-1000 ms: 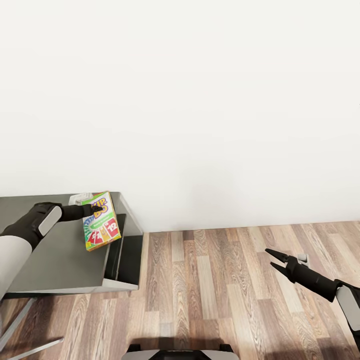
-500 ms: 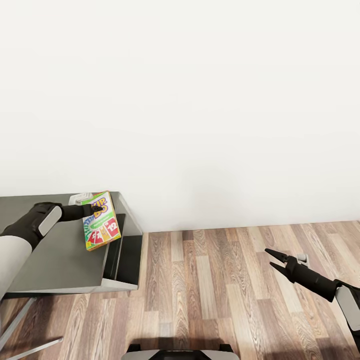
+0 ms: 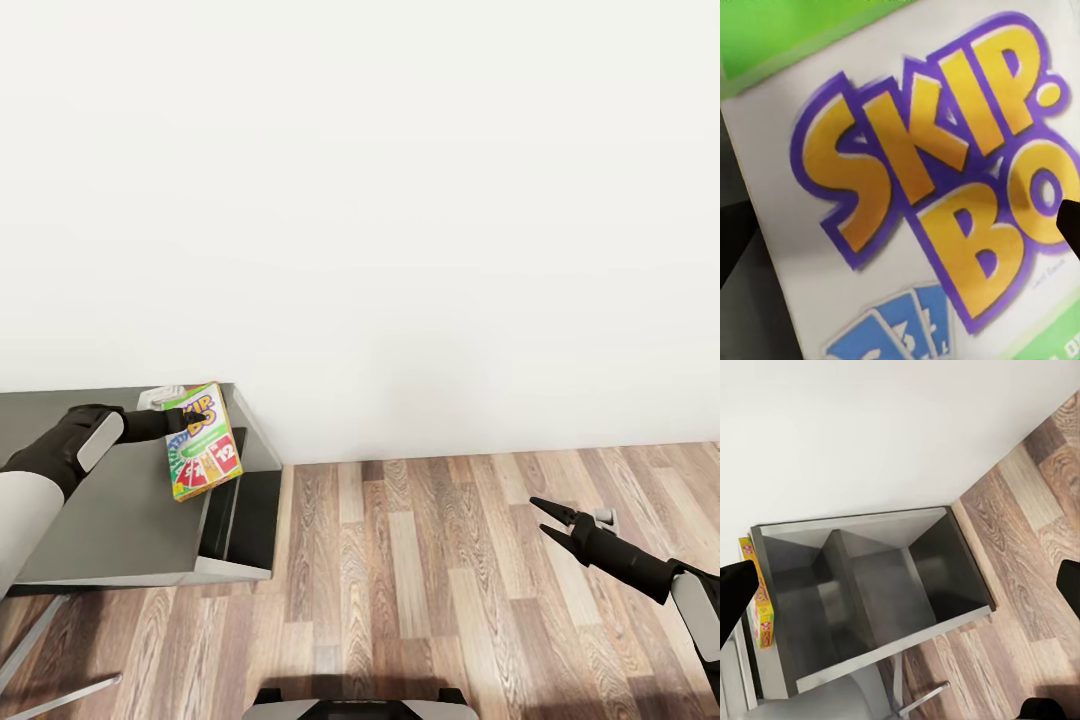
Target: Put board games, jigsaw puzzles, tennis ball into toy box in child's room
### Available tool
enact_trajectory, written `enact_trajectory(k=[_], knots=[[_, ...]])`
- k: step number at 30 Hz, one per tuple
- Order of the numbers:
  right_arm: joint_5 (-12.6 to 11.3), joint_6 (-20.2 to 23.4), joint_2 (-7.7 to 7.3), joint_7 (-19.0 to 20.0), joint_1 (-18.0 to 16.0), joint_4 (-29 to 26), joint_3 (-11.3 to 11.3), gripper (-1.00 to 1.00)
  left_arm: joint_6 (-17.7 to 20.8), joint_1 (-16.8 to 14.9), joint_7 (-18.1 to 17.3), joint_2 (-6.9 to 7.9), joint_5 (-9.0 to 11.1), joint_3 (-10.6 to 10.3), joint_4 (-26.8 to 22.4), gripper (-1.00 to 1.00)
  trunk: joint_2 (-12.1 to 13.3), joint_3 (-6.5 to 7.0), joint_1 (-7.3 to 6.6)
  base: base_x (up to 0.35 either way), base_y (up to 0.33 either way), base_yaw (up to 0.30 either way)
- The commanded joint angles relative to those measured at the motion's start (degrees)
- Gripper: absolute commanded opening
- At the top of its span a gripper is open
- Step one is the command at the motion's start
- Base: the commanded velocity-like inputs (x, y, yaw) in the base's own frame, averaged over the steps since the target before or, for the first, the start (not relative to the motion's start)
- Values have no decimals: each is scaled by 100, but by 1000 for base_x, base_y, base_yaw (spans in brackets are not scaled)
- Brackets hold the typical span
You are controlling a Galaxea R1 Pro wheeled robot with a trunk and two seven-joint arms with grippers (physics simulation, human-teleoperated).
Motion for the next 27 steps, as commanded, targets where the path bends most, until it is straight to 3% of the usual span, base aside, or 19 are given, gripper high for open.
enact_trajectory(k=[1, 7, 18, 22, 26, 27], knots=[[2, 27, 0, 16, -4, 0, -8, 100, 14, -5, -10, 6, 8, -25, -2, 100, -10, -8, 3, 0, -6, 0], [2, 27, -7, 15, -4, 0, -9, 100, 14, -3, -21, 70, 8, -5, -1, 100, -10, -8, 3, 0, -2, 0], [9, 19, 7, -1, -4, 2, 0, 100, 43, -3, -137, 729, 63, 49, -2, 100, -10, -8, 3, 0, 0, 0], [10, 19, 18, -11, -4, 6, 0, 100, 191, -3, -624, 1015, 93, 53, -28, 100, -10, -8, 3, 0, 0, 0], [10, 18, 30, -19, -4, 8, 5, 100, 807, -3, -1697, 1295, 87, 47, -57, 100, -10, -8, 3, 0, 0, 0], [10, 18, 32, -22, -7, 8, 9, 100, 1009, -3, -2141, 1415, 86, 44, -62, 100, -10, -8, 3, 0, 0, 0]])
